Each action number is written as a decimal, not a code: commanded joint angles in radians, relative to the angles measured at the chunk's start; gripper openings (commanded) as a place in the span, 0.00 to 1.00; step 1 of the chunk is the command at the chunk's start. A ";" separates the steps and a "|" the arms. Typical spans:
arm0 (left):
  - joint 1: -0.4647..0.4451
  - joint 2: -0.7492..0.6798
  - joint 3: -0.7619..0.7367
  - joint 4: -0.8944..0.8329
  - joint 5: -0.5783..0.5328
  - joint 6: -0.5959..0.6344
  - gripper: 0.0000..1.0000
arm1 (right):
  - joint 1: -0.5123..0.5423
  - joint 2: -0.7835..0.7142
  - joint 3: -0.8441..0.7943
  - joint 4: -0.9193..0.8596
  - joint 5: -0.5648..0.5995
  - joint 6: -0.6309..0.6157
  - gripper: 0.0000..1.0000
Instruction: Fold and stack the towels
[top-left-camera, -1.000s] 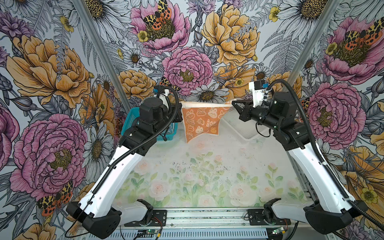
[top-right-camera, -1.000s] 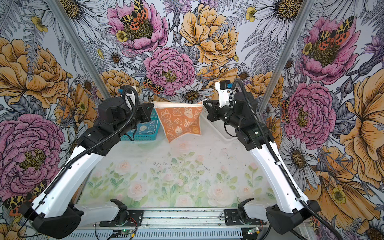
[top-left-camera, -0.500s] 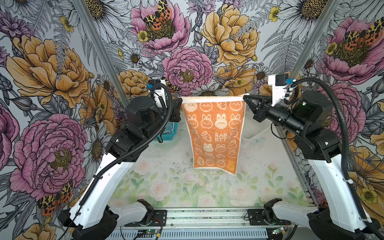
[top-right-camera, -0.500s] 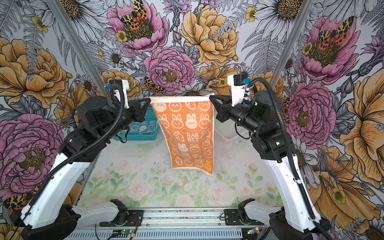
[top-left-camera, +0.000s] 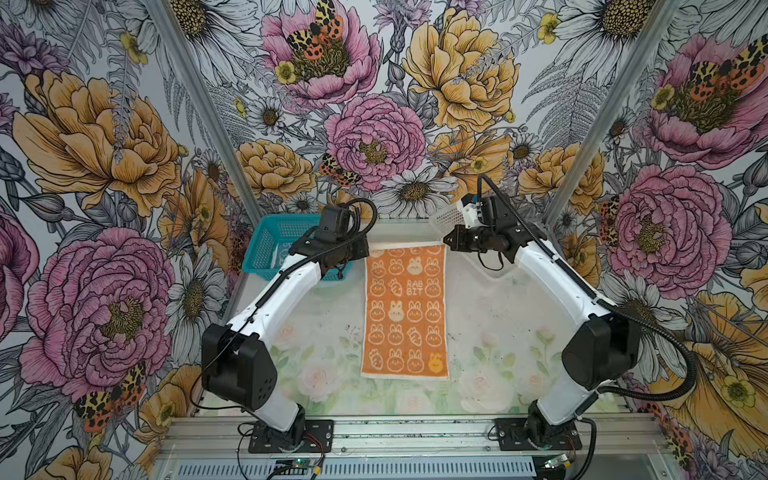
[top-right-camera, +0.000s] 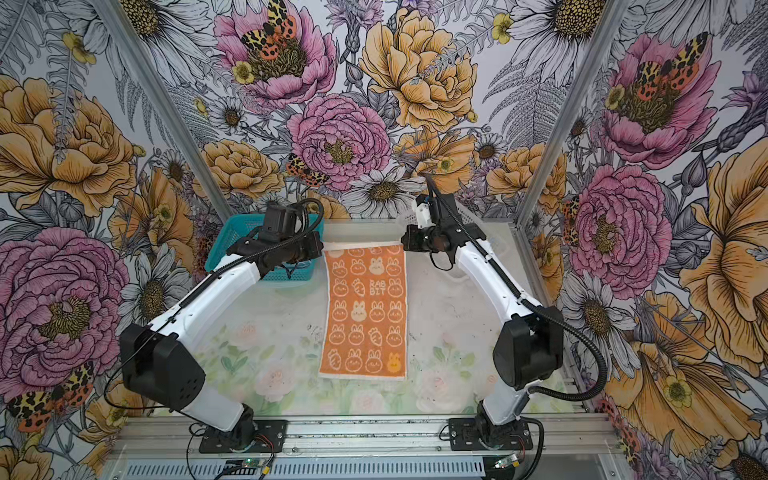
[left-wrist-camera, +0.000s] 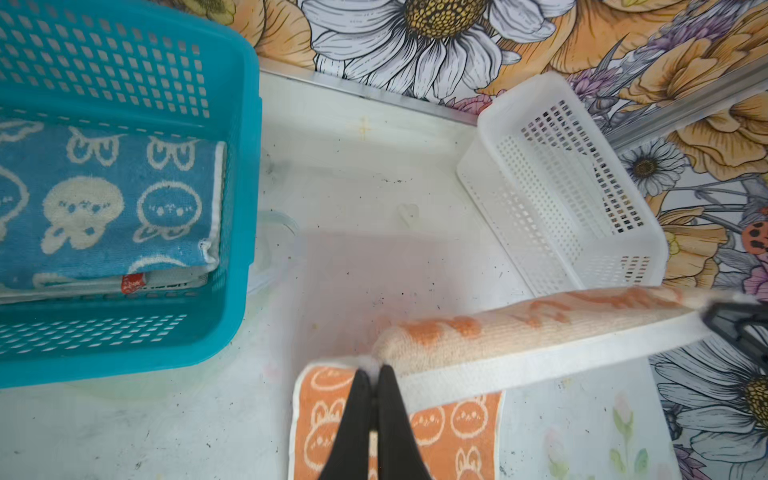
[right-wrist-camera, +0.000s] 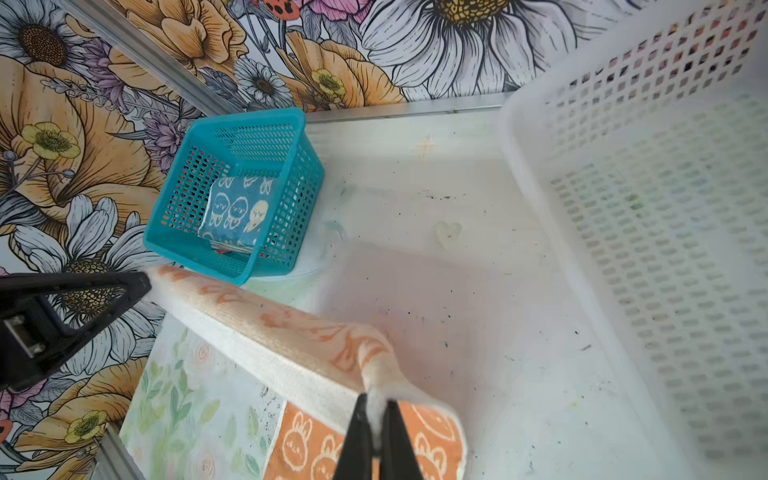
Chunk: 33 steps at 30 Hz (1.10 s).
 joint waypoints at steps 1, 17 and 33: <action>0.045 -0.030 -0.015 0.028 -0.066 0.020 0.00 | -0.033 -0.029 -0.018 0.027 0.058 0.006 0.00; -0.183 -0.290 -0.716 0.223 -0.120 -0.236 0.00 | 0.102 -0.254 -0.795 0.268 -0.004 0.124 0.00; -0.099 0.053 -0.588 0.272 -0.044 -0.147 0.00 | 0.080 -0.020 -0.776 0.403 0.002 0.147 0.00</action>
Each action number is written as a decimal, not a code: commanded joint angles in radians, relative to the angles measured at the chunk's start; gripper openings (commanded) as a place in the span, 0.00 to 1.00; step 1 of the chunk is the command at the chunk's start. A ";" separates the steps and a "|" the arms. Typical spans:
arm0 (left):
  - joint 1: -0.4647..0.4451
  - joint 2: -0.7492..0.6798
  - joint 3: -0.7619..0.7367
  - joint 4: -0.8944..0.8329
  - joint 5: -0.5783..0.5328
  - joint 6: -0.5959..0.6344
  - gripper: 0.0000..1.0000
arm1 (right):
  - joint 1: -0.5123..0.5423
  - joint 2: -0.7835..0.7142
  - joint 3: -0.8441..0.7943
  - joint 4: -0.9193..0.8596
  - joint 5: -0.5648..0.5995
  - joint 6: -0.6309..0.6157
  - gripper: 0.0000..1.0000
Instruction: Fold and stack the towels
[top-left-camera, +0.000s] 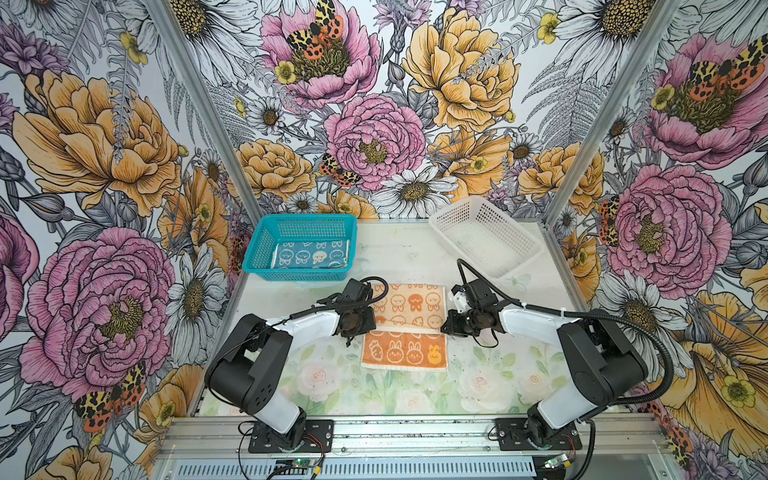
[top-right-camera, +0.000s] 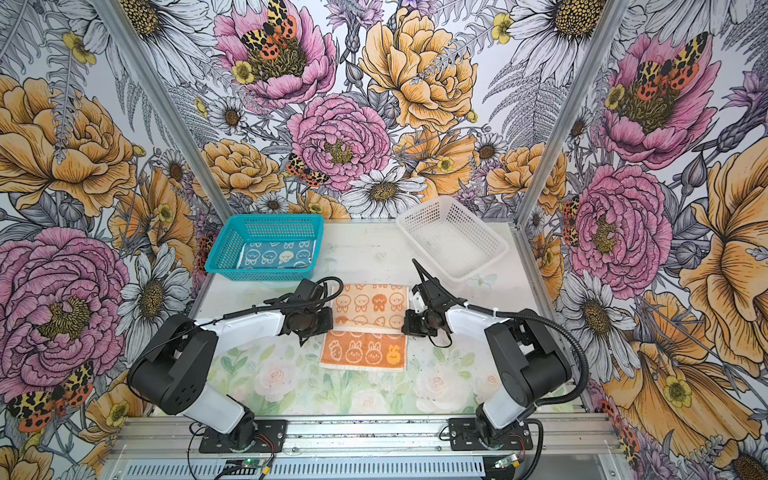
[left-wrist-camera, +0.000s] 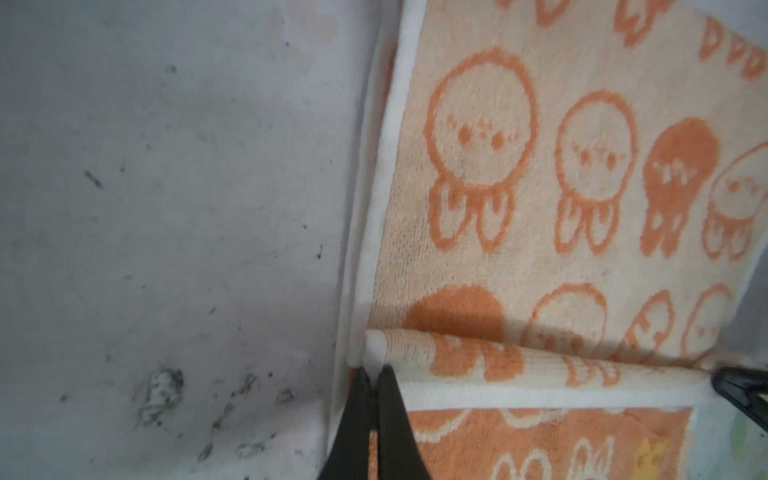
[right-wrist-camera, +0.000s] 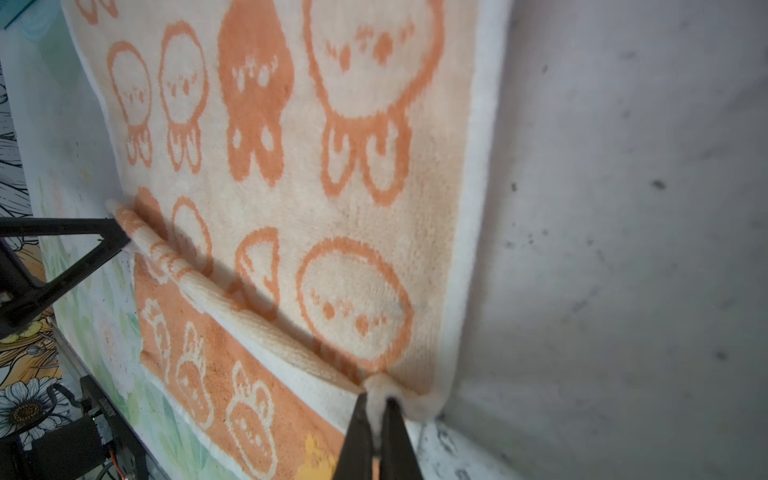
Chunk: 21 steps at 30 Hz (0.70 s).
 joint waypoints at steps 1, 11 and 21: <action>0.053 0.039 0.066 -0.001 -0.030 0.052 0.00 | -0.039 0.058 0.066 0.011 0.068 -0.020 0.00; 0.090 0.132 0.316 -0.087 -0.022 0.108 0.00 | -0.101 0.163 0.263 0.000 0.003 -0.022 0.00; 0.101 -0.012 0.311 -0.148 -0.063 0.128 0.00 | -0.096 0.015 0.309 -0.115 0.005 -0.042 0.00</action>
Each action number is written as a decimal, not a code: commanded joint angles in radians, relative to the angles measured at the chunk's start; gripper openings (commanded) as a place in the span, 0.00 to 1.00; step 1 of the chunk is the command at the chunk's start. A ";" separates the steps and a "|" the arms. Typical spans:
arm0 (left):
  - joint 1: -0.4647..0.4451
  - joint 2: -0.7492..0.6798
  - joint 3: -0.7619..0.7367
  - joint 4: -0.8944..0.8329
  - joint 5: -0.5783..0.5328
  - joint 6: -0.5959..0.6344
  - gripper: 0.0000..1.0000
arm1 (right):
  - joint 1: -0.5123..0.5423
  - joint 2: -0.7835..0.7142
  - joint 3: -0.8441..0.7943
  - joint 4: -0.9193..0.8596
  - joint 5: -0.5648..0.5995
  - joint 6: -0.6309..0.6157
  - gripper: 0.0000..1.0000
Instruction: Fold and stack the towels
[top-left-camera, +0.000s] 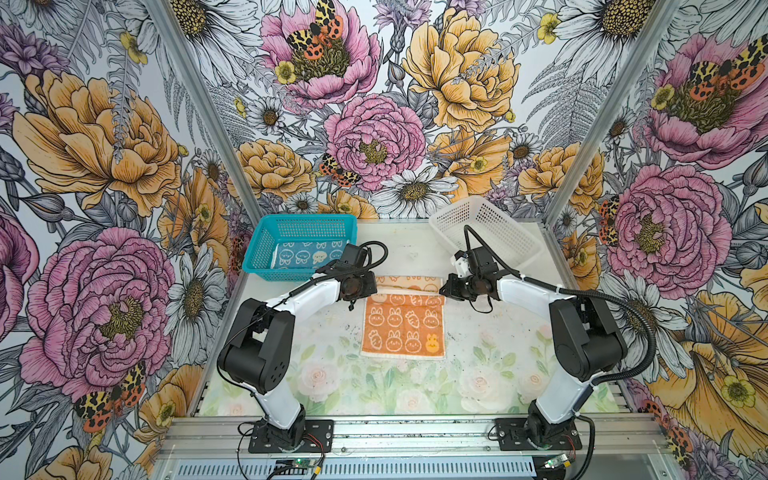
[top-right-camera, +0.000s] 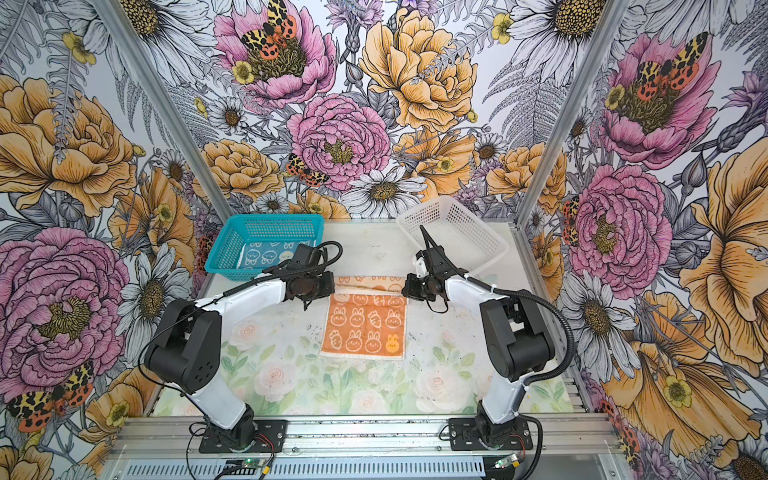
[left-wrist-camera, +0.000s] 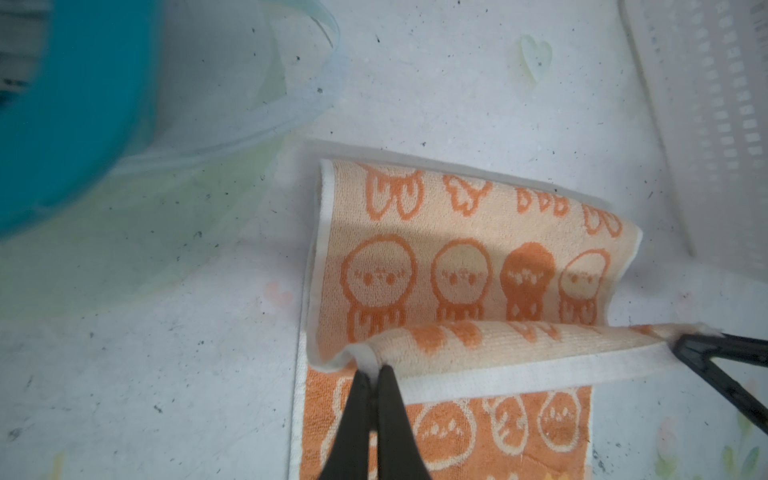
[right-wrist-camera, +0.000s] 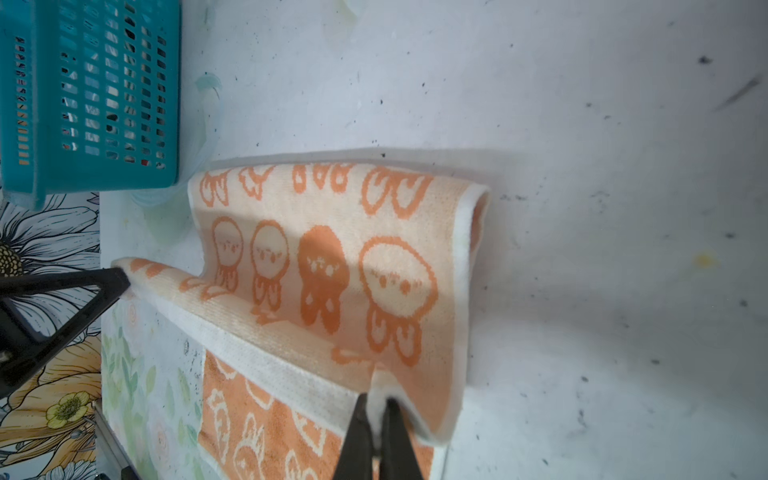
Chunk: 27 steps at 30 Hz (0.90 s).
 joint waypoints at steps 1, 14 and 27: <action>0.023 -0.094 -0.011 -0.038 -0.065 0.029 0.00 | 0.000 -0.101 0.007 -0.068 0.013 -0.026 0.00; -0.027 -0.272 -0.205 -0.056 -0.092 -0.029 0.00 | 0.049 -0.263 -0.125 -0.154 0.058 -0.057 0.00; -0.061 -0.264 -0.403 0.021 -0.067 -0.085 0.00 | 0.107 -0.180 -0.299 -0.018 0.078 -0.020 0.00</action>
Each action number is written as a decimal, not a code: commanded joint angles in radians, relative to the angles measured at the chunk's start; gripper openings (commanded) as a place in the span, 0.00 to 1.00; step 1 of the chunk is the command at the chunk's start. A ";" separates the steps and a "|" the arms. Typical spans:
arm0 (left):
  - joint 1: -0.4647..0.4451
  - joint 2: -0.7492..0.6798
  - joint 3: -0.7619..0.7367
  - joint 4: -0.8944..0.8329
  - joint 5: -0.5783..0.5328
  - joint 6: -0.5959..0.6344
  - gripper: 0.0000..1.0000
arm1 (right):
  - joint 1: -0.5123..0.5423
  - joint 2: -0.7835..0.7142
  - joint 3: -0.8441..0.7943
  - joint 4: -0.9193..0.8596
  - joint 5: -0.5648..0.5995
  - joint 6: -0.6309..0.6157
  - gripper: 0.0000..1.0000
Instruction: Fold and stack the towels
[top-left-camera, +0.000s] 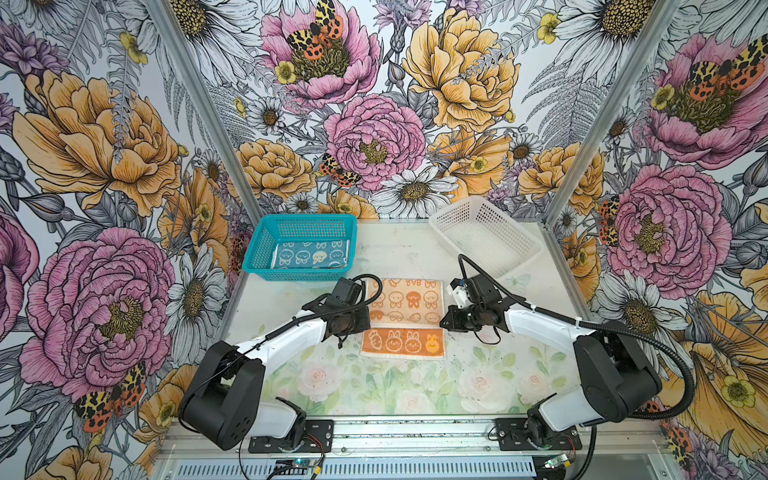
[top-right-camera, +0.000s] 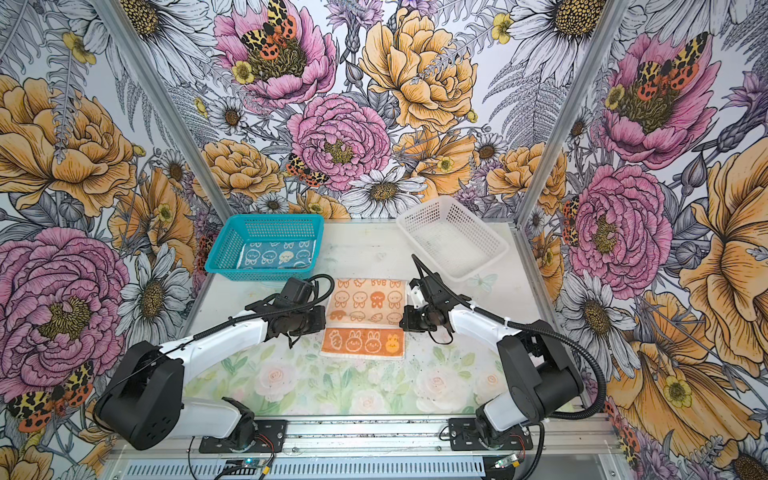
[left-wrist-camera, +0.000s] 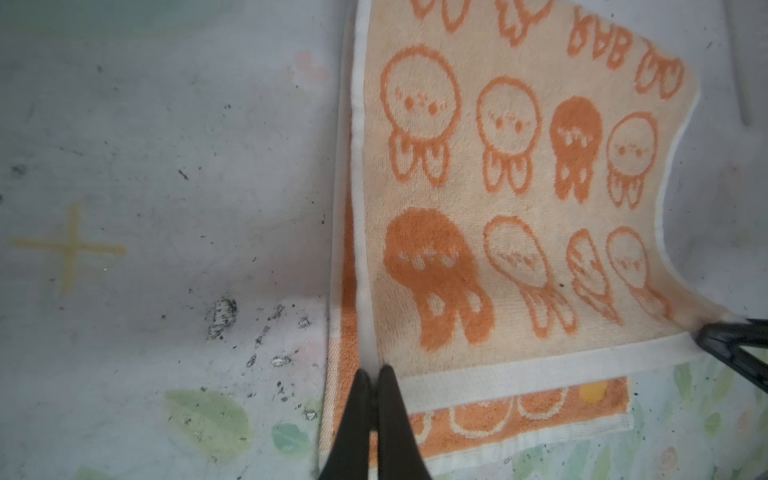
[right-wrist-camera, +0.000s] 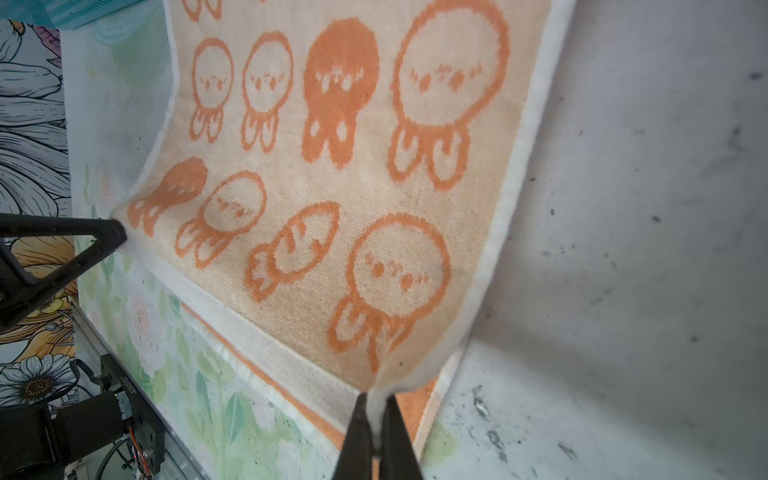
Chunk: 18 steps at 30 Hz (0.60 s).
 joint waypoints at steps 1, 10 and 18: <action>0.018 0.022 -0.021 0.010 -0.066 -0.025 0.00 | -0.015 0.038 -0.013 0.002 0.074 0.001 0.00; 0.030 -0.087 0.066 -0.055 -0.059 -0.020 0.00 | -0.007 -0.095 0.041 -0.073 0.068 0.013 0.00; -0.124 -0.059 -0.053 -0.037 -0.115 -0.123 0.00 | 0.055 -0.122 -0.095 -0.066 0.098 0.031 0.00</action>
